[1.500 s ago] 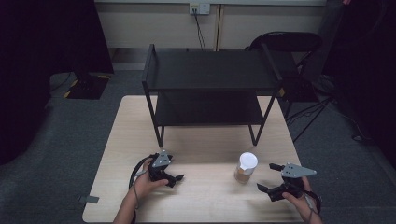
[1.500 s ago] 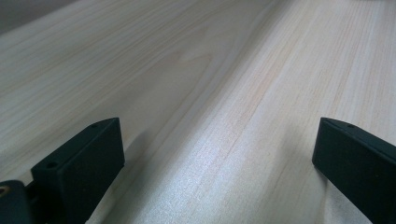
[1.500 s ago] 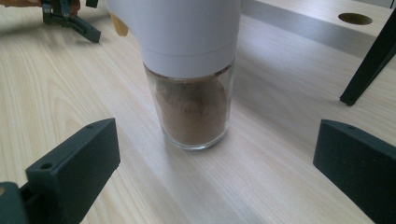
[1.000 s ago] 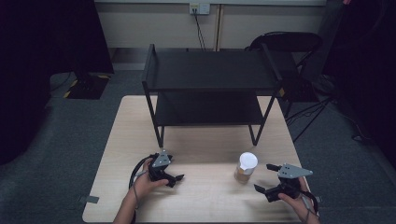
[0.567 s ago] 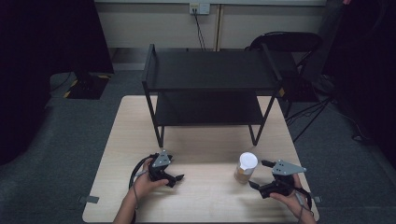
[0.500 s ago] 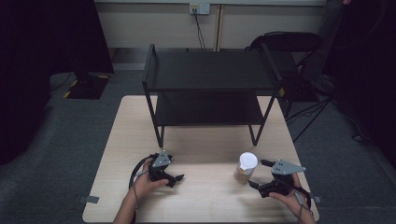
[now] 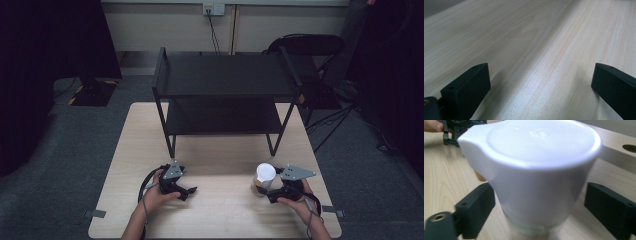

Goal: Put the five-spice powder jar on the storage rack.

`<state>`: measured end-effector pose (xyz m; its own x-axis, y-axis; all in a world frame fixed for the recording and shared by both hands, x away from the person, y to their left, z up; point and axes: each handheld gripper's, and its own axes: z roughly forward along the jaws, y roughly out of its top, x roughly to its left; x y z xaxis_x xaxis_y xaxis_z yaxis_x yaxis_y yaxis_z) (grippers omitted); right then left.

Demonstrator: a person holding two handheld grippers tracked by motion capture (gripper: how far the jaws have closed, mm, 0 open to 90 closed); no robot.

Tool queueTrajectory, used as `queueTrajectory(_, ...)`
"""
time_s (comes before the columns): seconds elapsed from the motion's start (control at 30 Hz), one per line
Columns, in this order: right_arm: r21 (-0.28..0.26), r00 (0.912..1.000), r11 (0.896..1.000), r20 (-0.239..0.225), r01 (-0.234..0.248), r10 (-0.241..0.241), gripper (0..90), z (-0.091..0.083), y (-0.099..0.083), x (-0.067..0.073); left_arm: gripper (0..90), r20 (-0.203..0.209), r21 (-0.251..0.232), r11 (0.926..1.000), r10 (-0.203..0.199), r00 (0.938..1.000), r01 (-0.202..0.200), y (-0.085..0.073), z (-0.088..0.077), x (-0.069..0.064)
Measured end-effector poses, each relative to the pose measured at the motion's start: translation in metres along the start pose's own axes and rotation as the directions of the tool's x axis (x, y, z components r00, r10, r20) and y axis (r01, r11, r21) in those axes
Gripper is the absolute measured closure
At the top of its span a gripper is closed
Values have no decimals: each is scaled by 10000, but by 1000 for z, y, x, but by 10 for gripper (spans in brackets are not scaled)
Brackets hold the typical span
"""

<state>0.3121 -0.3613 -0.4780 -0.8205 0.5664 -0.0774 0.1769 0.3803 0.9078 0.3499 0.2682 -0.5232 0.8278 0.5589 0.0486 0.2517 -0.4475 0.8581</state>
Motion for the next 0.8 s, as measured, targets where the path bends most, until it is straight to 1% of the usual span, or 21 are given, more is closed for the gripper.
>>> queueTrajectory(0.03, 47, 10000, 9999, 6, 97, -98, 180, 3, 1, 0, 14, -1, 0, 10000, 2, 10000, -2, 0, 0, 0)
queueTrajectory(0.07, 24, 9999, 9999, -24, 137, -137, 223, 4, 1, 0, 14, 0, 0, 10000, -4, 10000, 4, 0, 0, 0)
queueTrajectory(0.1, 24, 9999, 9999, -24, 137, -137, 223, 4, 1, 0, 14, 0, 0, 10000, -4, 10000, 4, 0, 0, 0)
queueTrajectory(0.17, 45, 9995, 9995, -10, 326, -326, 281, 5, 1, 2, 14, -1, -2, 10000, 2, 10000, -2, 0, 0, 0)
queueTrajectory(0.2, 12, 9994, 9995, -102, 321, -321, 301, 5, 0, 1, 14, 2, -5, 10000, -11, 10000, 11, 0, 0, 0)
queueTrajectory(0.4, 26, 9990, 9990, -7, 445, -445, 304, 5, 1, 5, 14, -1, 1, 10000, 2, 10000, -2, 0, 0, 0)
queueTrajectory(0.53, 146, 9992, 9991, 29, 396, -396, 306, 6, 5, 9, 14, 0, 2, 10000, 1, 10000, -1, 0, 0, 0)
queueTrajectory(0.6, 97, 9994, 9993, 15, 347, -348, 306, 5, 7, 10, 14, 0, -2, 10000, -3, 10000, 3, 0, 0, 0)
queueTrajectory(0.73, -27, 9998, 9998, 77, 191, -191, 306, 0, 19, 13, 14, 3, -4, 10000, -14, 10000, 14, 0, 0, 0)
queueTrajectory(0.8, -46, 9997, 9999, 221, 112, -111, 306, -3, 28, 16, 14, -2, -2, 10000, -3, 10000, 3, 0, 0, 0)
